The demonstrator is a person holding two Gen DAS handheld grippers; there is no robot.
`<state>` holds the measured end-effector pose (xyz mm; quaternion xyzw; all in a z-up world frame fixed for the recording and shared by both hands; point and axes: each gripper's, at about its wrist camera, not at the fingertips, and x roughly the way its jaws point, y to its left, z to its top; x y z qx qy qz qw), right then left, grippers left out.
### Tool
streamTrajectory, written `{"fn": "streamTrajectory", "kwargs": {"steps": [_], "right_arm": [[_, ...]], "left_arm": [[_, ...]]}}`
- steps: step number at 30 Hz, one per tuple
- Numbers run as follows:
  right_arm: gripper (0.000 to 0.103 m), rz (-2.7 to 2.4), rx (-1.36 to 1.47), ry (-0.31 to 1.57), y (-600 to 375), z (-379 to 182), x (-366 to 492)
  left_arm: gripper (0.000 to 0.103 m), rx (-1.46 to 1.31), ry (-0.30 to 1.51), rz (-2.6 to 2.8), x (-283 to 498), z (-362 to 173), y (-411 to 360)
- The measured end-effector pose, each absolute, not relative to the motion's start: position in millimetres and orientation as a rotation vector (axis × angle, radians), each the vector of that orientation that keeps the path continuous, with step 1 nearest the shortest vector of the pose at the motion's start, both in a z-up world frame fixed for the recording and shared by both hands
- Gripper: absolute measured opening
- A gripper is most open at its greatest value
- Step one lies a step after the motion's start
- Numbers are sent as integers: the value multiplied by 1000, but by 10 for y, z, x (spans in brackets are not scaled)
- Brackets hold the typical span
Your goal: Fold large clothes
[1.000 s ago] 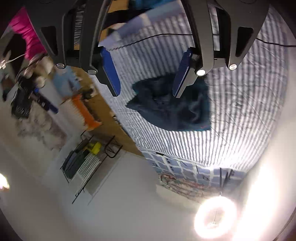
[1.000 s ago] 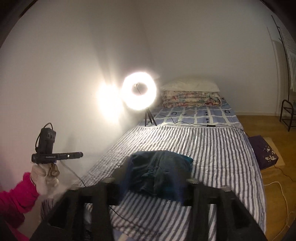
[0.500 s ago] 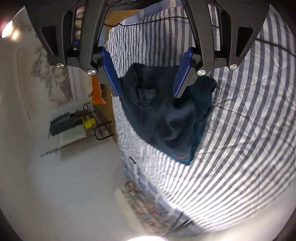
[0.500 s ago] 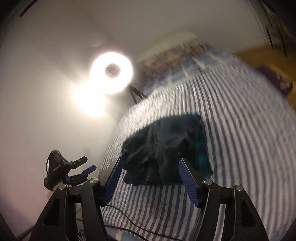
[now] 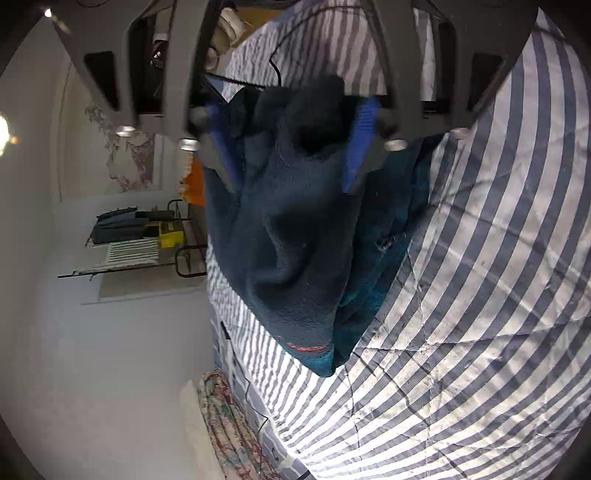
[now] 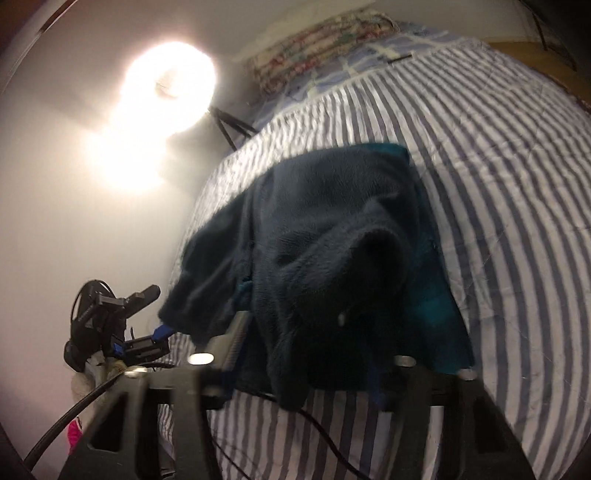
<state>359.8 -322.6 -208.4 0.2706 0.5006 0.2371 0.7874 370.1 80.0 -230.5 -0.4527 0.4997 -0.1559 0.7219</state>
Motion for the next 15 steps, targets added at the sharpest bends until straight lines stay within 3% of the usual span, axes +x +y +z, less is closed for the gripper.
{"fn": "streamTrajectory", "kwargs": {"steps": [1, 2, 9, 11, 15], "right_arm": [[20, 515, 599, 1091, -3229, -2124, 3612], [14, 522, 617, 1088, -3249, -2127, 3607], [9, 662, 784, 985, -3539, -1789, 3230], [9, 655, 745, 999, -3575, -1865, 3141], [9, 496, 656, 1188, -3528, -2442, 3185]], "left_arm": [[15, -987, 1111, -324, 3714, -2323, 790], [10, -973, 1106, -312, 3709, -2316, 783], [7, -603, 1018, -304, 3291, -1756, 478], [7, -459, 1044, -247, 3242, -1850, 358], [9, -515, 1146, -235, 3226, -2237, 415]]}}
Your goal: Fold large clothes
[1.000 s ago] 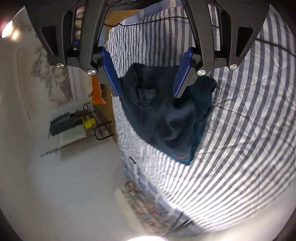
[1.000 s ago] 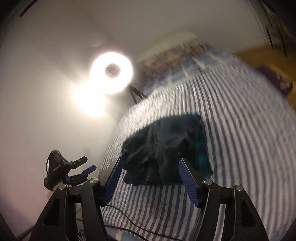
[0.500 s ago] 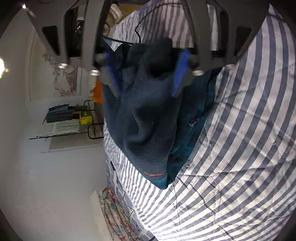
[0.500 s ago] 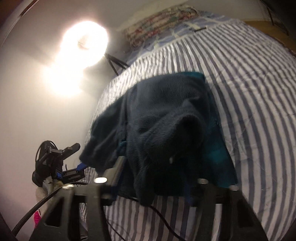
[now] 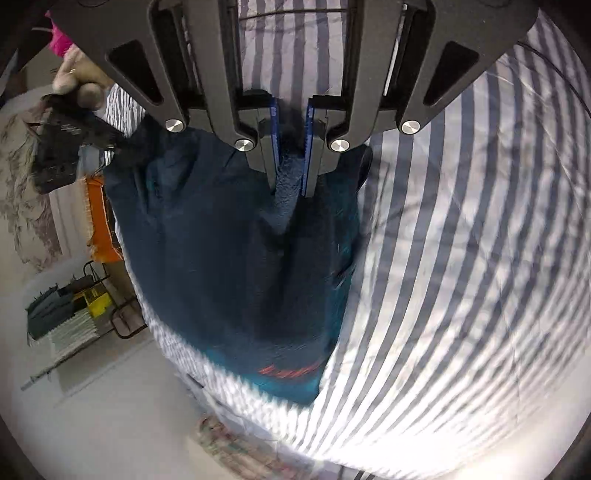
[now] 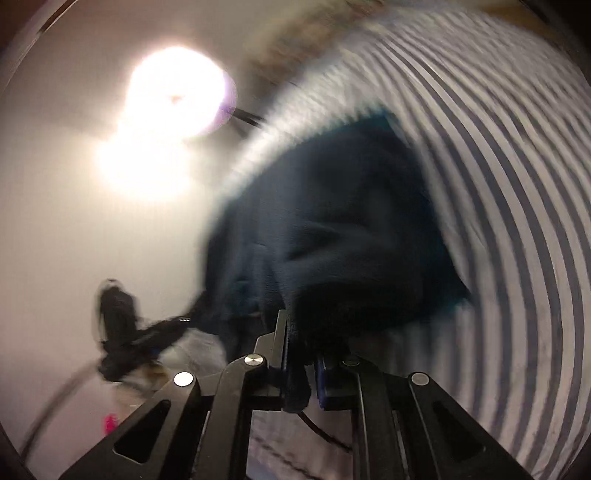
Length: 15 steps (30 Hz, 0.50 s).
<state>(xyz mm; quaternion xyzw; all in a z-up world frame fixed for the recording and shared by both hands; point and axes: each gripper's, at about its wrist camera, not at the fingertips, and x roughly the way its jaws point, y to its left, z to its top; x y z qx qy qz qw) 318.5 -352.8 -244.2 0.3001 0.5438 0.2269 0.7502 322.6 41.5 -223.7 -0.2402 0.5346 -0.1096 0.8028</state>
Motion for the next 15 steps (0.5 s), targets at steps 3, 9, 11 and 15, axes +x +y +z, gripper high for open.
{"fn": "streamTrajectory", "kwargs": {"steps": [3, 9, 11, 15], "right_arm": [[9, 509, 654, 1182, -3516, -2455, 3158], [14, 567, 680, 1100, -3607, -2221, 3067], [26, 553, 671, 1107, -3627, -2234, 3079], [35, 537, 650, 1140, -3596, -2290, 3085]], "left_arm": [[22, -602, 1094, -286, 3137, -2060, 540], [58, -811, 1008, -263, 3198, -2055, 960], [58, -856, 1035, -264, 3291, -2175, 961], [50, -870, 1068, -282, 3531, -2347, 865]]}}
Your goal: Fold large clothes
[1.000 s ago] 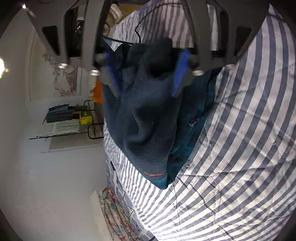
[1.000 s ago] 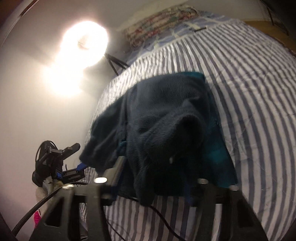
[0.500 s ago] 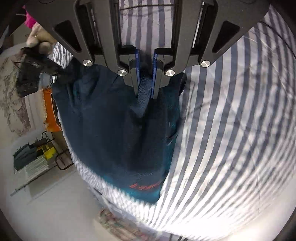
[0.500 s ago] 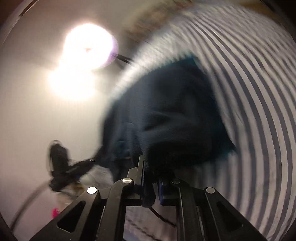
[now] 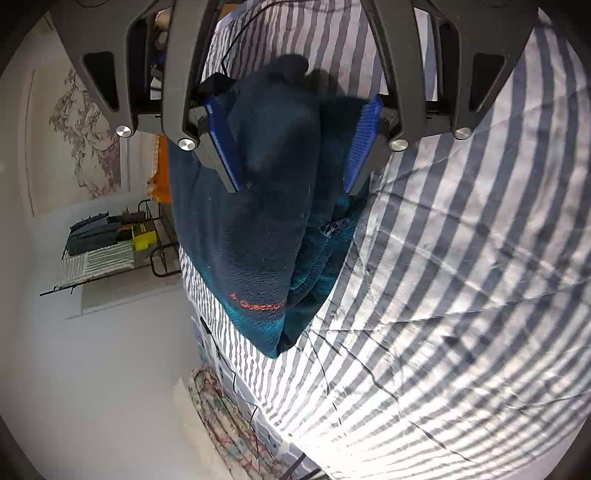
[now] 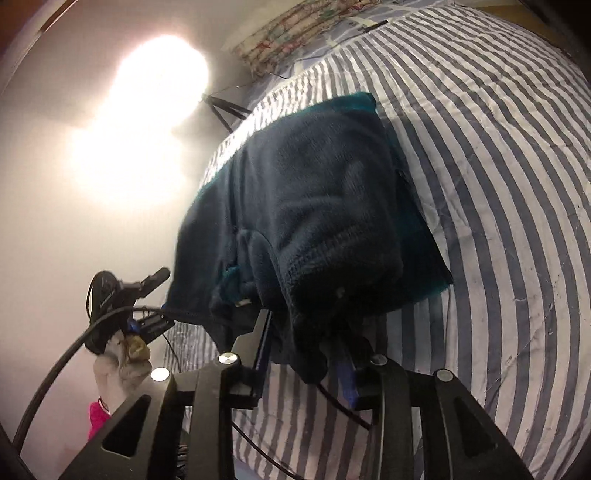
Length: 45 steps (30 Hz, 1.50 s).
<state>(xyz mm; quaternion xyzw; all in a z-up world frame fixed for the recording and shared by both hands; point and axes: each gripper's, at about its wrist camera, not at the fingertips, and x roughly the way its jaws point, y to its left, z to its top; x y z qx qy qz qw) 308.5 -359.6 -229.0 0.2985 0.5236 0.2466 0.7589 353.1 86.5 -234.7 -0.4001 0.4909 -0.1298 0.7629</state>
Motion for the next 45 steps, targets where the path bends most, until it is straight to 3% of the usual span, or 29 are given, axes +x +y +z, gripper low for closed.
{"fn": "streamTrajectory", "kwargs": {"steps": [2, 3, 4, 5, 9, 15, 19, 24, 26, 28, 34, 36, 37, 38, 42, 45], "right_arm": [[32, 535, 642, 1148, -3576, -2320, 3100], [29, 542, 645, 1151, -3510, -2339, 3159], [18, 562, 655, 1152, -3461, -2337, 3200], [13, 570, 665, 1146, -3458, -2304, 3201], [9, 581, 643, 1091, -3509, -2104, 3204], [9, 545, 551, 1186, -3452, -2406, 3193], [35, 643, 457, 1154, -3422, -2141, 3067], [44, 717, 530, 1006, -3885, -1805, 2876], [59, 693, 634, 953, -4113, -1797, 2964], [60, 645, 723, 951, -4213, -1880, 3129], [51, 624, 818, 1060, -4039, -2315, 3523], [37, 646, 832, 1096, -3911, -2423, 3612], [20, 640, 805, 1117, -3831, -2439, 3653], [9, 608, 735, 1126, -3751, -2395, 3686], [6, 484, 398, 1085, -3679, -2065, 3689], [5, 438, 390, 1130, -3815, -2222, 3737]], "left_arm": [[6, -877, 1082, -316, 3568, -2348, 766], [5, -860, 1085, -322, 3568, -2318, 736], [5, -813, 1077, -320, 3568, -2242, 686], [4, -764, 1075, -324, 3573, -2170, 635], [3, -555, 1051, -249, 3541, -1870, 624], [4, -496, 1124, -177, 3581, -2153, 650], [7, -320, 1101, -142, 3544, -1901, 489], [7, -236, 941, -163, 3358, -1351, 241], [7, -229, 903, -218, 3364, -1236, 80], [7, -246, 906, -274, 3453, -1226, -82], [7, -271, 978, -353, 3682, -1485, -435], [7, -258, 980, -346, 3744, -1543, -454], [7, -257, 985, -340, 3769, -1552, -453], [7, -260, 994, -334, 3795, -1587, -443], [7, -326, 1146, -284, 3821, -2134, -258], [6, -319, 1183, -310, 3759, -2354, -304]]}}
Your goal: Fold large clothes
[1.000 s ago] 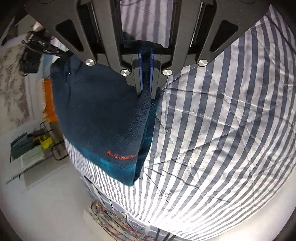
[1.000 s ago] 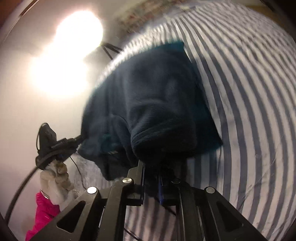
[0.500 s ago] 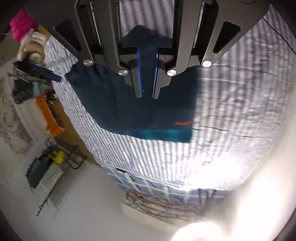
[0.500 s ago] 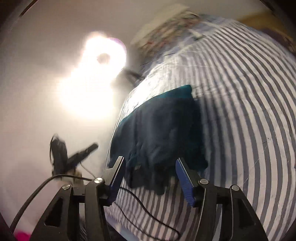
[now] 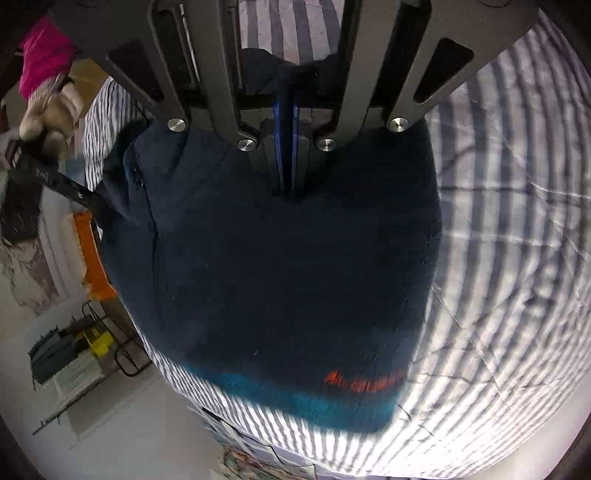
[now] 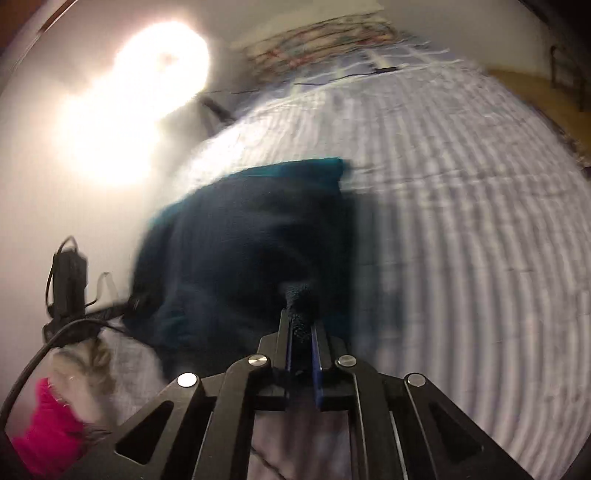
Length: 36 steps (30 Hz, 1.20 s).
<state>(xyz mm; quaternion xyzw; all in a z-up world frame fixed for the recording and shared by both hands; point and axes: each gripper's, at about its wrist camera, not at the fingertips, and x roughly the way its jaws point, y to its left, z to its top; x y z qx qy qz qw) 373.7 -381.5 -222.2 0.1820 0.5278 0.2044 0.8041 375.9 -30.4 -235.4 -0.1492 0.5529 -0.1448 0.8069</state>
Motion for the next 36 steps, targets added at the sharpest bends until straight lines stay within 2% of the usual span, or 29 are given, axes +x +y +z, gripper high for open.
{"fn": "streamTrajectory", "kwargs": {"steps": [3, 4, 5, 8, 13, 17, 23, 27, 29, 33, 36], "right_arm": [[7, 465, 372, 1126, -3797, -2222, 3739], [11, 471, 358, 1117, -3765, -2174, 3740], [21, 457, 337, 1097, -3770, -2065, 3731], [28, 431, 288, 1000, -3756, -1731, 3740], [28, 517, 359, 838, -3428, -1327, 4106], [28, 576, 374, 836, -2969, -1466, 4515], [26, 586, 260, 942, -2554, -1838, 4770], [20, 570, 257, 1088, -2575, -2278, 4738], [18, 568, 219, 1095, -2552, -2429, 4681], [18, 566, 211, 1090, -2553, -2414, 4691], [17, 581, 244, 1064, -2684, -2177, 4680]], "left_arm": [[6, -269, 1180, -323, 3701, -2178, -345], [6, -279, 1173, -332, 3664, -2084, -333], [6, -293, 1149, -345, 3611, -1960, -324], [6, -264, 1022, -378, 3564, -1500, -383], [7, -296, 903, -351, 3901, -1175, -468], [7, -341, 899, -310, 4246, -1303, -483], [7, -271, 1000, -285, 4592, -1799, -500], [5, -250, 1127, -297, 4601, -2267, -363], [3, -288, 1143, -352, 4526, -2468, -293], [3, -273, 1116, -372, 4421, -2366, -304], [3, -261, 1069, -361, 4318, -2095, -262]]}}
